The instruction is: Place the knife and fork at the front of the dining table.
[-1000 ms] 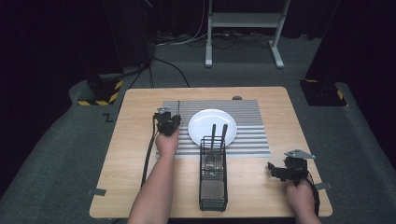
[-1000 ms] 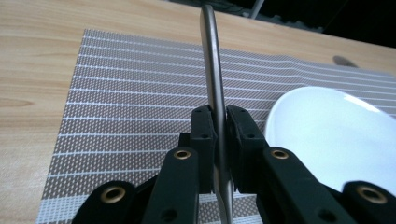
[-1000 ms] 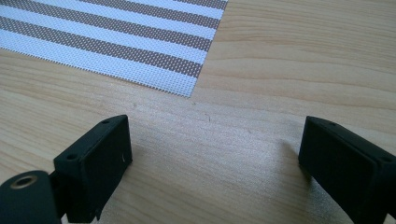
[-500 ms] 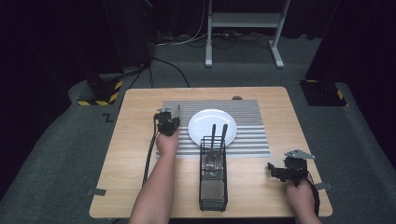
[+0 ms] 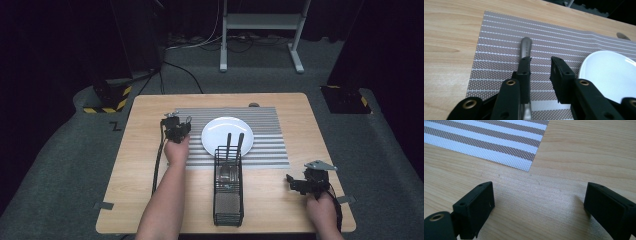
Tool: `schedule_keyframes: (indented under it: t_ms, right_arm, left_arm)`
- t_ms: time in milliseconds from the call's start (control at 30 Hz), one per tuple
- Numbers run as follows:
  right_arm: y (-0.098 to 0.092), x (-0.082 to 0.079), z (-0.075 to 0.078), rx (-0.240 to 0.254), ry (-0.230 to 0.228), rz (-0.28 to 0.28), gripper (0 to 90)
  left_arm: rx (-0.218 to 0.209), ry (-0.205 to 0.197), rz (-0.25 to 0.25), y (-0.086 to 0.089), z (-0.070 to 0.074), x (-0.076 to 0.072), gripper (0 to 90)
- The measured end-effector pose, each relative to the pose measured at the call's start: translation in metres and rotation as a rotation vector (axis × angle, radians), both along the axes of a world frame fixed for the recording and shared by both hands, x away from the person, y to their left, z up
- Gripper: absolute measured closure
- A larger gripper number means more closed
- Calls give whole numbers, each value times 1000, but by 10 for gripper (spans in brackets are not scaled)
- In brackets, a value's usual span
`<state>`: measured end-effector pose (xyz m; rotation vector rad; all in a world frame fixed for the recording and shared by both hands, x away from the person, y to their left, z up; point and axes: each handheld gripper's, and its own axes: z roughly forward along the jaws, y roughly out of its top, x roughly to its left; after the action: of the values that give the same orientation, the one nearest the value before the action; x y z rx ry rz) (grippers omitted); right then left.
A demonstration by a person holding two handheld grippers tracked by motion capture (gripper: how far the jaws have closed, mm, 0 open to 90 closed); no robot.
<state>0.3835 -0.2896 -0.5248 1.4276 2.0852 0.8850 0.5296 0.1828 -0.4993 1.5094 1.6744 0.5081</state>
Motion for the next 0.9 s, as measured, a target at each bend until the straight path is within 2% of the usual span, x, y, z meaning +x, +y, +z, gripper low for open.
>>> schedule_keyframes:
  t_ms: [200, 333, 433, 567, 633, 733, 833, 900]
  right_arm:
    - [0, 0, 0, 0, 0, 0, 91]
    - [0, 0, 0, 0, 0, 0, 91]
    - [0, 0, 0, 0, 0, 0, 91]
    - [0, 0, 0, 0, 0, 0, 91]
    - [0, 0, 0, 0, 0, 0, 91]
    - [0, 0, 0, 0, 0, 1, 91]
    - [0, -1, 0, 1, 1, 5, 92]
    - [0, 0, 0, 2, 1, 7, 91]
  left_arm:
    - [61, -6, -15, 5, 0, -12, 667]
    - [72, -15, -20, 9, 1, -22, 705]
    - [126, -15, -39, 8, -1, -30, 730]
    - [221, -2, -56, 5, -10, -43, 727]
    - [249, 13, -42, 5, -15, -51, 708]
    - [270, 24, -24, 6, -18, -64, 678]
    - [332, 46, -30, 4, -21, -72, 644]
    - [343, 42, -39, 4, -22, -77, 639]
